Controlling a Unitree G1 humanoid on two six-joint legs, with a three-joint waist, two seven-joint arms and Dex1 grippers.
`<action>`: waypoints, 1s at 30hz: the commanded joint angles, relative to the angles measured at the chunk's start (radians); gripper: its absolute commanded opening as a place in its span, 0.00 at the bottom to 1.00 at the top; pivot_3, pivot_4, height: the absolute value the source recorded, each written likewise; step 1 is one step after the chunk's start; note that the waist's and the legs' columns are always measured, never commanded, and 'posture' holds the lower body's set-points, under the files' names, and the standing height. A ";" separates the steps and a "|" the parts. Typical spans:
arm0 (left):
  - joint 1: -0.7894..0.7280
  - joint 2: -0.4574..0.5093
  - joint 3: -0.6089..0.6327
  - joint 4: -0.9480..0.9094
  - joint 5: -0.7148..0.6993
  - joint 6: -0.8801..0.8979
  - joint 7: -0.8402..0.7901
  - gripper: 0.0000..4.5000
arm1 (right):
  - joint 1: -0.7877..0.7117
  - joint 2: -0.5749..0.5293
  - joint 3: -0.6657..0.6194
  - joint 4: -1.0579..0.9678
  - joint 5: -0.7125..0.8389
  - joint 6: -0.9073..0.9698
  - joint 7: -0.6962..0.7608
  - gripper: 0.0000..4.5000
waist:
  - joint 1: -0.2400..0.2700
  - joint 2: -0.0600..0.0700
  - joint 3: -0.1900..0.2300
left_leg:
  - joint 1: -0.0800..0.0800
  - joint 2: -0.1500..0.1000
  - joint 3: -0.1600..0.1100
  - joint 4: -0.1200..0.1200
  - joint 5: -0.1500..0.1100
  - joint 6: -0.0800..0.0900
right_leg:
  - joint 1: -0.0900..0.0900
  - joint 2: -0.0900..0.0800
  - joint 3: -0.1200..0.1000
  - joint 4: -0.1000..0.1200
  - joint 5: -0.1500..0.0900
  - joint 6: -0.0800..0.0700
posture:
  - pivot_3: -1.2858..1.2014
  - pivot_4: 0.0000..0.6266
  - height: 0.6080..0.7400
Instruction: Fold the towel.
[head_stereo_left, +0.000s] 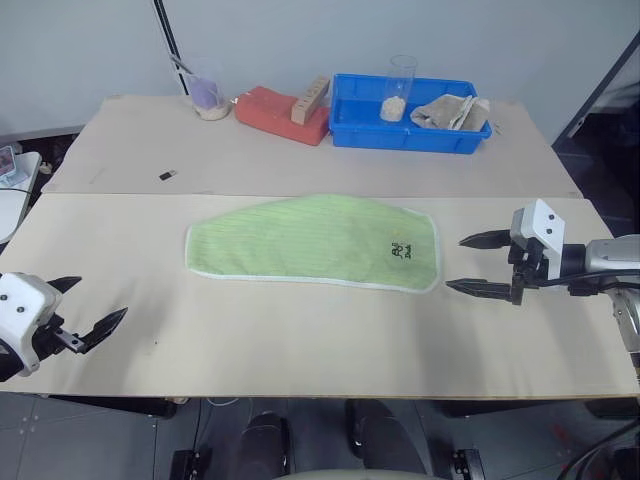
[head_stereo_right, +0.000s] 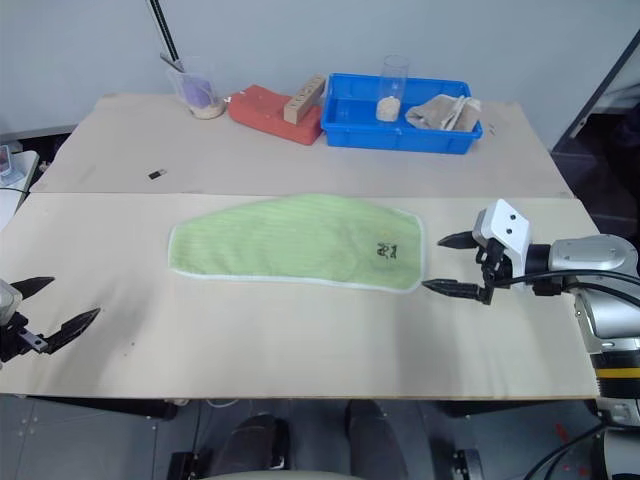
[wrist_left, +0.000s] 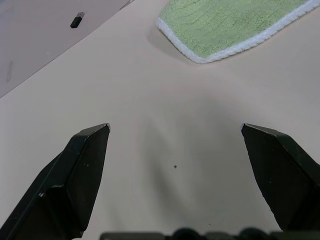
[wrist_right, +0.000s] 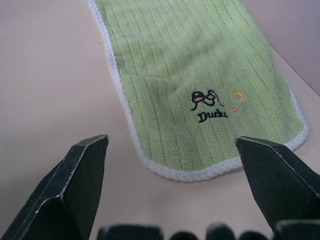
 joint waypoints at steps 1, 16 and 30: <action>-0.009 0.016 0.022 -0.006 -0.014 0.001 -0.019 1.00 | -0.003 -0.011 -0.030 -0.032 0.007 -0.006 -0.006 1.00 | 0.000 0.000 0.000 | 0.000 0.000 0.000 0.000 0.000 0.000 | 0.000 0.000 0.000 0.000 0.000 0.000 | 0.52 0.24 0.80; -0.051 0.037 0.034 0.053 -0.034 -0.042 -0.107 1.00 | 0.022 -0.004 -0.036 -0.042 0.006 -0.042 -0.020 1.00 | -0.001 0.000 0.000 | 0.000 0.000 0.000 0.000 0.000 0.000 | 0.000 0.000 0.000 0.000 0.000 0.000 | 0.52 0.24 0.80; -0.306 0.028 -0.253 0.329 0.163 -0.359 -0.078 1.00 | -0.047 0.025 0.024 -0.304 0.105 0.138 -0.026 1.00 | 0.004 0.000 0.000 | 0.000 0.000 0.001 0.000 0.000 0.000 | 0.000 -0.001 0.000 0.000 0.002 0.003 | 0.52 0.24 0.80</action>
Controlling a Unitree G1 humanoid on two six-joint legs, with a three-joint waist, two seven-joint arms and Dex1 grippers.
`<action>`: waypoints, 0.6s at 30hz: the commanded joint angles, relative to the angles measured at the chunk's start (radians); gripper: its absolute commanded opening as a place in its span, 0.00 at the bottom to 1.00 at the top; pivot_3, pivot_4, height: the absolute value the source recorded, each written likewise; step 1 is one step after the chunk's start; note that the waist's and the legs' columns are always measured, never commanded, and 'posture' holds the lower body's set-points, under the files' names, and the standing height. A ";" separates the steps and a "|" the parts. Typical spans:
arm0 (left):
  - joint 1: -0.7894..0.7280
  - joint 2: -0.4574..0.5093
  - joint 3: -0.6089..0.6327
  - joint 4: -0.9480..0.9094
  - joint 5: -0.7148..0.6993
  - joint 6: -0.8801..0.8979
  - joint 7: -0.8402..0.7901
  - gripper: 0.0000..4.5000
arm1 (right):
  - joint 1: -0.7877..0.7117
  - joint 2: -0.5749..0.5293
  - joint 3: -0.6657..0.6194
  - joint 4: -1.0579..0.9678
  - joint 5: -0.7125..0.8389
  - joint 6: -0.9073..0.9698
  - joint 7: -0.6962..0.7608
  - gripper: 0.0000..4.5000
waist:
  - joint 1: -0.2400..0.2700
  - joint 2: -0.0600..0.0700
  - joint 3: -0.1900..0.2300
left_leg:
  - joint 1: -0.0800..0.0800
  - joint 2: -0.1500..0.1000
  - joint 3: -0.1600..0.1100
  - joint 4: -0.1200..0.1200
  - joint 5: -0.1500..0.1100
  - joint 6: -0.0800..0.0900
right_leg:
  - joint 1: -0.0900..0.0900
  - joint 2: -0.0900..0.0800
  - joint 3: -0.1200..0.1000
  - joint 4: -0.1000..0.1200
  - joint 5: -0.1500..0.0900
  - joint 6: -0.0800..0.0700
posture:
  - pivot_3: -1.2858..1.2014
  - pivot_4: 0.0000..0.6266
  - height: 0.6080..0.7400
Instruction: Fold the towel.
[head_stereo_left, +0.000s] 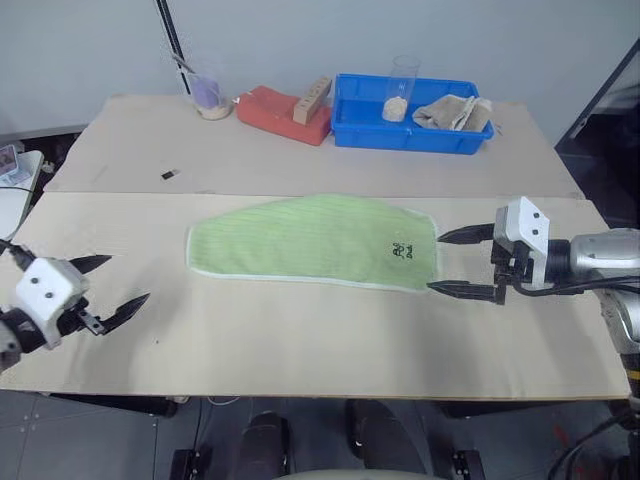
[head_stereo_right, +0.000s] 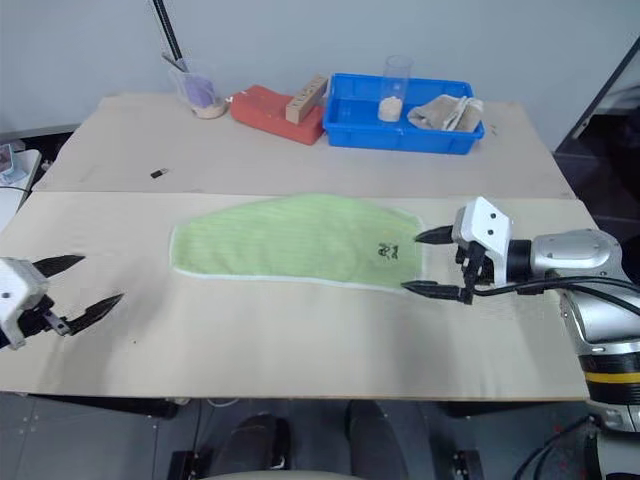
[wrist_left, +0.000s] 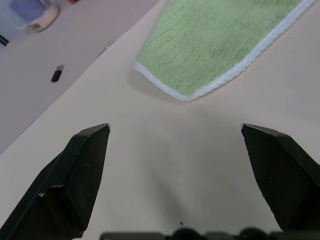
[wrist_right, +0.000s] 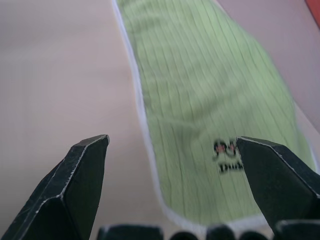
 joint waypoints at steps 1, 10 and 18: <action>-0.101 0.008 -0.091 0.151 0.068 -0.114 0.013 1.00 | -0.039 -0.002 0.007 -0.112 0.067 0.091 -0.005 1.00 | 0.000 0.000 0.000 | 0.000 0.000 0.000 0.000 0.000 0.000 | 0.000 0.000 0.000 0.000 0.000 0.001 | 0.52 0.24 0.80; -0.407 -0.055 -0.310 0.526 0.207 -0.318 0.092 1.00 | -0.050 0.003 0.011 -0.227 0.122 0.184 -0.033 1.00 | 0.012 0.000 0.000 | -0.002 -0.001 0.000 0.000 0.000 0.000 | 0.000 -0.002 -0.001 -0.001 0.003 0.004 | 0.52 0.24 0.80; -0.556 -0.108 -0.413 0.746 0.267 -0.456 0.123 0.94 | -0.084 0.029 -0.005 -0.271 0.204 0.232 -0.055 1.00 | 0.023 0.000 0.000 | -0.002 -0.002 0.000 0.001 0.000 0.000 | 0.000 -0.002 -0.001 0.001 0.003 0.004 | 0.52 0.24 0.80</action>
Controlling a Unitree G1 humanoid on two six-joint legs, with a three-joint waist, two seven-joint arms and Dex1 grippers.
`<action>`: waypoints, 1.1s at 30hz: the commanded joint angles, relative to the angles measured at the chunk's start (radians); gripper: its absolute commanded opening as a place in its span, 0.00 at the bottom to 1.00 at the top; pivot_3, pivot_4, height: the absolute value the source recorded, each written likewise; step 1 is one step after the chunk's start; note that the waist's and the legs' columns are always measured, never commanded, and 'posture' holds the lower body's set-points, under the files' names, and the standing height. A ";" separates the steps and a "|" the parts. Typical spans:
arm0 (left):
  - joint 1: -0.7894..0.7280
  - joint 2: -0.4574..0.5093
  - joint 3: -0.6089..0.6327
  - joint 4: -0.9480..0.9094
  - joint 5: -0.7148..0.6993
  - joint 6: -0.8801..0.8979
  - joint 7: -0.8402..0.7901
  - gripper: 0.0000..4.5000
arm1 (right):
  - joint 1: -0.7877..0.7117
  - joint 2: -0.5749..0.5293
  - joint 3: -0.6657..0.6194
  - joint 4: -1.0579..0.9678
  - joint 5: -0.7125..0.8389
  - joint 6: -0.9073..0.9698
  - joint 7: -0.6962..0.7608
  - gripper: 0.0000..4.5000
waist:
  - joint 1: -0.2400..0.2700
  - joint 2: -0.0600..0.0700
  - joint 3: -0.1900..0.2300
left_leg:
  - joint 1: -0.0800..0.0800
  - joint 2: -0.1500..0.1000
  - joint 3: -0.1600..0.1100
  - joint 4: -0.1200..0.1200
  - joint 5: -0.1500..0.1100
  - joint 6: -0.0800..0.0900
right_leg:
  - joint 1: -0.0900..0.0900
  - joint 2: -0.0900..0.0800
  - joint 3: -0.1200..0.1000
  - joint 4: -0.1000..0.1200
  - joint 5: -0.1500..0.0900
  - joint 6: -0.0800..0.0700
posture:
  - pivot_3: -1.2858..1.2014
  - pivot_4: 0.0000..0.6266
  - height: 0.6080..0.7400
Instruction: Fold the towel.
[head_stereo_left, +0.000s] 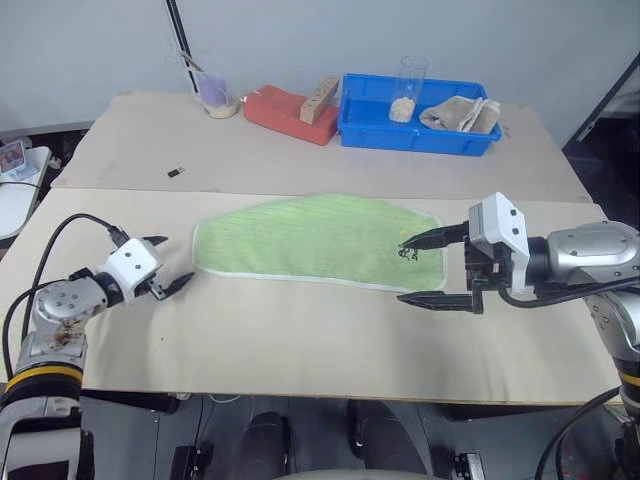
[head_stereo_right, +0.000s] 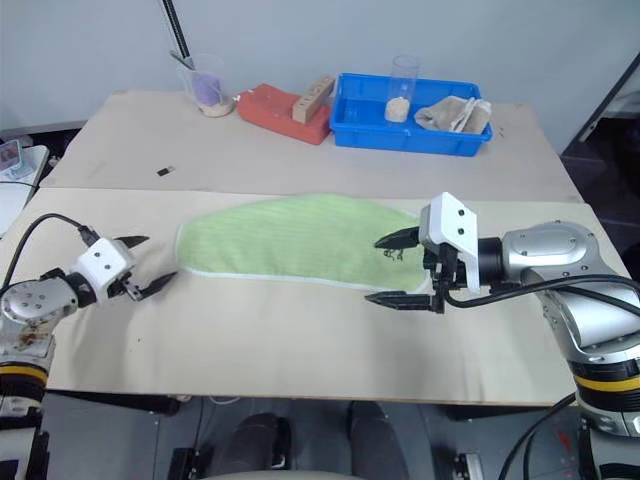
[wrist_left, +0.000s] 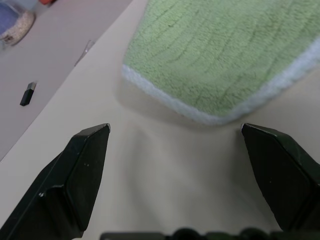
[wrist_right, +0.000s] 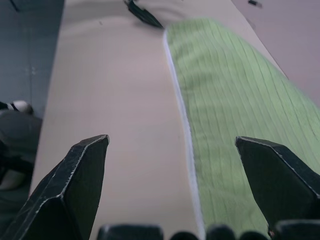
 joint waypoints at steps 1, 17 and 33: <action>-0.036 -0.017 -0.040 0.070 0.023 -0.061 -0.002 0.88 | -0.032 0.009 -0.039 -0.042 0.060 0.022 -0.016 1.00 | 0.002 0.000 0.000 | 0.000 0.000 0.000 0.000 0.000 0.000 | 0.000 0.000 0.000 0.000 0.000 0.000 | 0.52 0.24 0.80; -0.052 0.007 -0.056 0.070 -0.042 -0.088 -0.111 0.01 | -0.042 0.044 -0.043 -0.047 0.129 0.031 -0.058 1.00 | 0.000 0.000 0.000 | -0.001 0.000 0.000 0.000 0.000 0.000 | 0.000 0.000 0.000 -0.001 0.000 0.000 | 0.52 0.24 0.80; 0.036 0.080 0.037 -0.339 -0.326 0.407 -0.293 0.01 | 0.032 -0.045 0.115 0.189 -0.264 -0.332 0.014 1.00 | 0.000 0.000 0.000 | -0.002 0.000 0.000 0.000 0.000 0.000 | -0.001 0.000 -0.001 -0.001 -0.001 0.001 | 0.52 0.24 0.80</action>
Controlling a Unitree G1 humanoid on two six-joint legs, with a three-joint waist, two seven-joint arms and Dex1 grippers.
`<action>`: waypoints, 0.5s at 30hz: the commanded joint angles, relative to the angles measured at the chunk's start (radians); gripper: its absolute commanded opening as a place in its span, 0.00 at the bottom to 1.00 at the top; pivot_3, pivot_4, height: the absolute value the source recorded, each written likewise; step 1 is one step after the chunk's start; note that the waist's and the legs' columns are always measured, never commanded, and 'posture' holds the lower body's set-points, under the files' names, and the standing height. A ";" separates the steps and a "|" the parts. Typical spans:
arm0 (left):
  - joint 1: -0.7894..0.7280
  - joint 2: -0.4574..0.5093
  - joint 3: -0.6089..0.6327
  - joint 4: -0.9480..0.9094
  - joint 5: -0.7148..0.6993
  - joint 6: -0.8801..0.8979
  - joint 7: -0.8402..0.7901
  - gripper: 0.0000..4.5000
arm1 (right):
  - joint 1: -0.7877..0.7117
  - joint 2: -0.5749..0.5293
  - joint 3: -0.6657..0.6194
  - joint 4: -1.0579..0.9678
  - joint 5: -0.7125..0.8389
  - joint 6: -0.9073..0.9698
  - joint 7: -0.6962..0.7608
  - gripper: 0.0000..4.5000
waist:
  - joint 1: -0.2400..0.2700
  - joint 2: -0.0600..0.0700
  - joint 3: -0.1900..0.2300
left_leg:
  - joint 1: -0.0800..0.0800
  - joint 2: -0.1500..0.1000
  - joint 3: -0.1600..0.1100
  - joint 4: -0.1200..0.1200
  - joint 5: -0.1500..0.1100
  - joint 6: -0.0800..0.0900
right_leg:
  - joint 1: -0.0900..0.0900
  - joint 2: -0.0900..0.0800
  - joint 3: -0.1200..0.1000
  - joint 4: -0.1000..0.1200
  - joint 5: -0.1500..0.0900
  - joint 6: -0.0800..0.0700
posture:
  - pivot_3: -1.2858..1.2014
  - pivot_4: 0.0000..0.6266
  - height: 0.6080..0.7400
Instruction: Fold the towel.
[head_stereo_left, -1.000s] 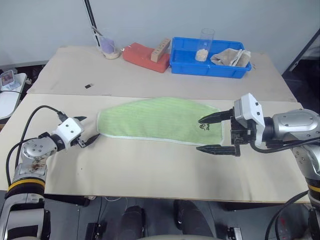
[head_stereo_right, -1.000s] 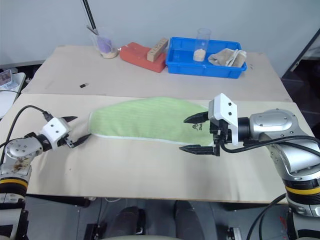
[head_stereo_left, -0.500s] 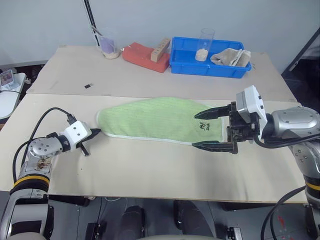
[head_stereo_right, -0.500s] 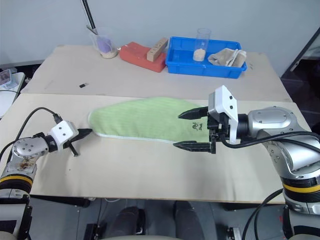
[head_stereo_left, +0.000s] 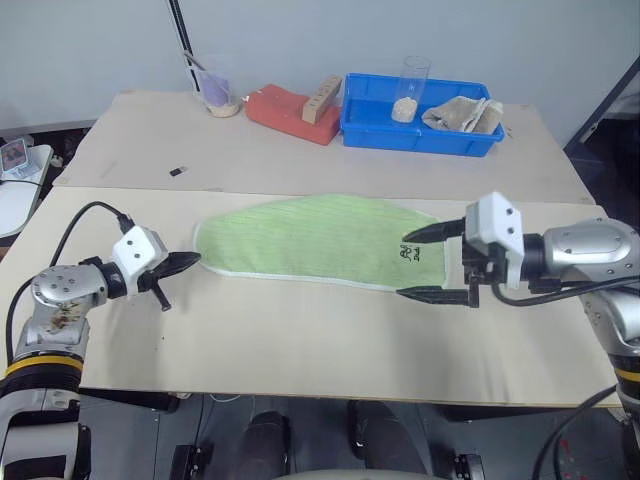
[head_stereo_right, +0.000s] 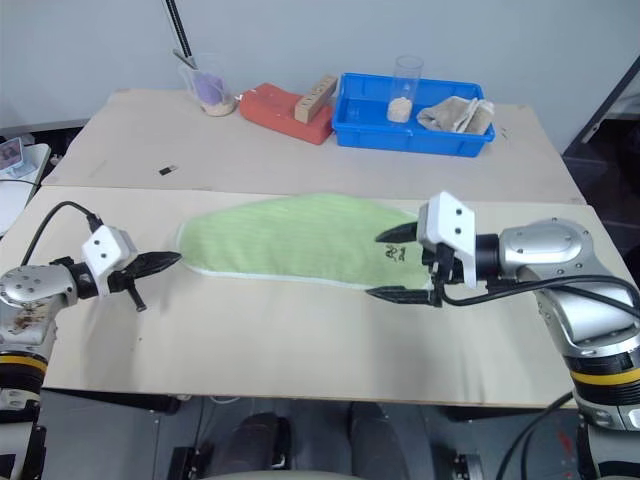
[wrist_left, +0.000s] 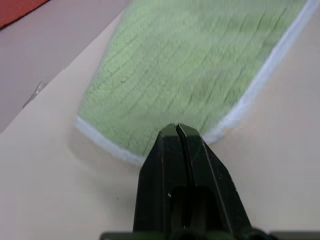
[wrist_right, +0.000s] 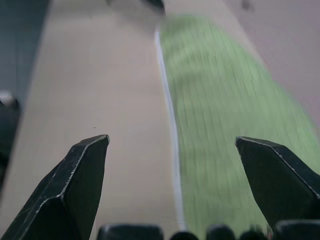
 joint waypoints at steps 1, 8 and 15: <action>0.010 0.032 0.049 -0.124 -0.096 0.169 -0.034 0.01 | 0.000 -0.009 0.039 0.086 -0.123 -0.149 0.009 1.00 | -0.001 0.000 0.000 | 0.000 0.000 0.000 0.000 0.000 0.000 | 0.000 0.000 0.000 0.000 0.000 0.000 | 0.52 0.24 0.80; 0.017 0.097 0.063 -0.185 -0.097 0.240 -0.070 0.01 | -0.007 0.040 0.088 0.214 -0.201 -0.261 0.025 1.00 | -0.006 0.000 0.000 | 0.001 0.001 0.000 -0.001 0.000 0.000 | 0.000 0.002 0.000 0.001 0.000 0.000 | 0.52 0.24 0.80; 0.045 0.120 0.046 -0.112 -0.002 0.006 -0.083 0.30 | -0.030 0.082 0.019 0.090 -0.025 -0.100 0.047 1.00 | -0.004 0.000 0.000 | 0.001 0.001 0.000 0.000 0.000 0.000 | 0.000 0.002 0.000 0.001 0.000 -0.001 | 0.52 0.24 0.80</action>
